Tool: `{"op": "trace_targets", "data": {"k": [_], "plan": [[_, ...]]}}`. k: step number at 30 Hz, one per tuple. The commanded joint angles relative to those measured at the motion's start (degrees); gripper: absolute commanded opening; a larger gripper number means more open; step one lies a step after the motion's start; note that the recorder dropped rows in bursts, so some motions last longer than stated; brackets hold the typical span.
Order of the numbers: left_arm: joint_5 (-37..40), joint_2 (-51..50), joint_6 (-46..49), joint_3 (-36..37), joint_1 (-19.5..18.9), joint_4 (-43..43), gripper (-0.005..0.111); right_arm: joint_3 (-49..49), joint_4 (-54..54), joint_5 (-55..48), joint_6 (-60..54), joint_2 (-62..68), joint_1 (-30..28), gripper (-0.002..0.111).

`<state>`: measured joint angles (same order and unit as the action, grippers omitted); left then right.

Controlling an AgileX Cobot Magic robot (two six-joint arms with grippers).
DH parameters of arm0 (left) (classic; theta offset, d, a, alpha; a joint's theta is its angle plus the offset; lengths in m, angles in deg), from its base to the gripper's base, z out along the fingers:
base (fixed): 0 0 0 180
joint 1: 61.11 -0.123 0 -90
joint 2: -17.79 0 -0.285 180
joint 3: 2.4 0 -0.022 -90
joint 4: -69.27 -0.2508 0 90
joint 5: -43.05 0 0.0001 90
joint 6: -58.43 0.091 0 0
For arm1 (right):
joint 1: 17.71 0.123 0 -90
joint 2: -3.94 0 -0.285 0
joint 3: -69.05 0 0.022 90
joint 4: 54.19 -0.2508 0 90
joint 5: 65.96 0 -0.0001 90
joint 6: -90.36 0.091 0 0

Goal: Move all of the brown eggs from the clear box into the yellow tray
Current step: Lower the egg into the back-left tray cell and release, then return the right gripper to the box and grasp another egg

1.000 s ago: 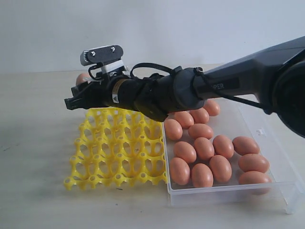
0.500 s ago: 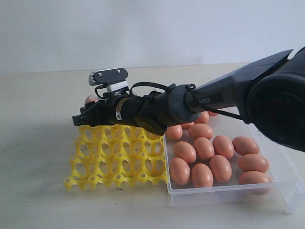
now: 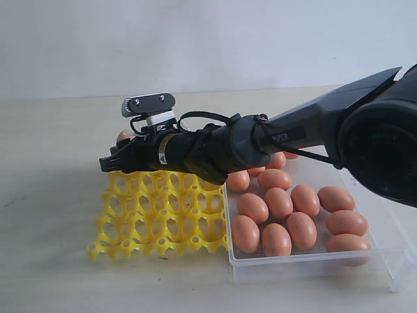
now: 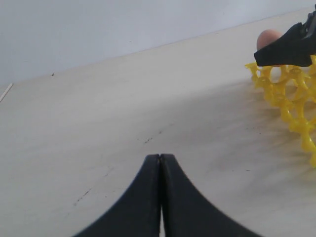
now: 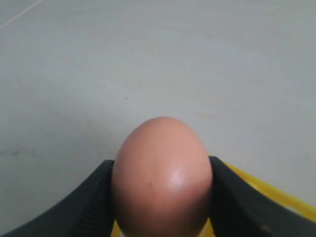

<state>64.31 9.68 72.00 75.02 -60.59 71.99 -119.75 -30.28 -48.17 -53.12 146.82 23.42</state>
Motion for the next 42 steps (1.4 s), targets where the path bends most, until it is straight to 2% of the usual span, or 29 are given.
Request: {"op": "trace_targets", "data": {"k": [1,7,10,14,18,25,28,30,32,35,42], "plan": [[-0.5,0.3,0.0,-0.2,0.0,0.2,0.000,-0.1,0.6,-2.0,0.0,-0.3,-0.3,0.058],[-0.5,0.3,0.0,-0.2,0.0,0.2,0.000,-0.1,0.7,-4.7,-0.1,-1.6,-0.3,0.057],[-0.5,0.3,0.0,-0.2,0.0,0.2,0.000,-0.1,0.7,-11.3,-4.0,-5.8,-0.3,0.042],[-0.5,0.3,0.0,-0.2,0.0,0.2,0.000,-0.1,0.7,-27.1,-11.6,-15.8,-0.5,0.016],[-0.5,0.3,0.0,-0.2,0.0,0.2,0.000,-0.1,0.3,-43.3,-16.9,-27.5,-0.5,0.000],[-0.5,0.3,0.0,-0.2,0.0,0.2,0.000,-0.1,0.7,-71.6,-21.0,-37.6,-4.1,0.000],[-0.5,0.3,0.0,-0.2,0.0,0.2,0.000,0.4,0.7,-78.8,-21.0,-37.2,-7.5,0.000],[-0.5,0.3,0.0,-0.2,0.0,0.2,0.000,1.5,0.2,-78.9,-21.3,-36.3,-9.8,0.000],[-0.5,0.3,0.0,-0.2,0.0,0.2,0.000,2.1,-1.0,-78.7,-22.2,-34.8,-11.5,0.003],[-0.5,0.3,0.0,-0.2,0.0,0.2,0.000,2.5,-4.3,-80.0,-26.0,-31.6,-13.1,0.015],[-0.5,0.3,0.0,-0.2,0.0,0.2,0.000,2.5,-14.1,-79.3,-51.8,-24.6,-12.8,0.067]]}}
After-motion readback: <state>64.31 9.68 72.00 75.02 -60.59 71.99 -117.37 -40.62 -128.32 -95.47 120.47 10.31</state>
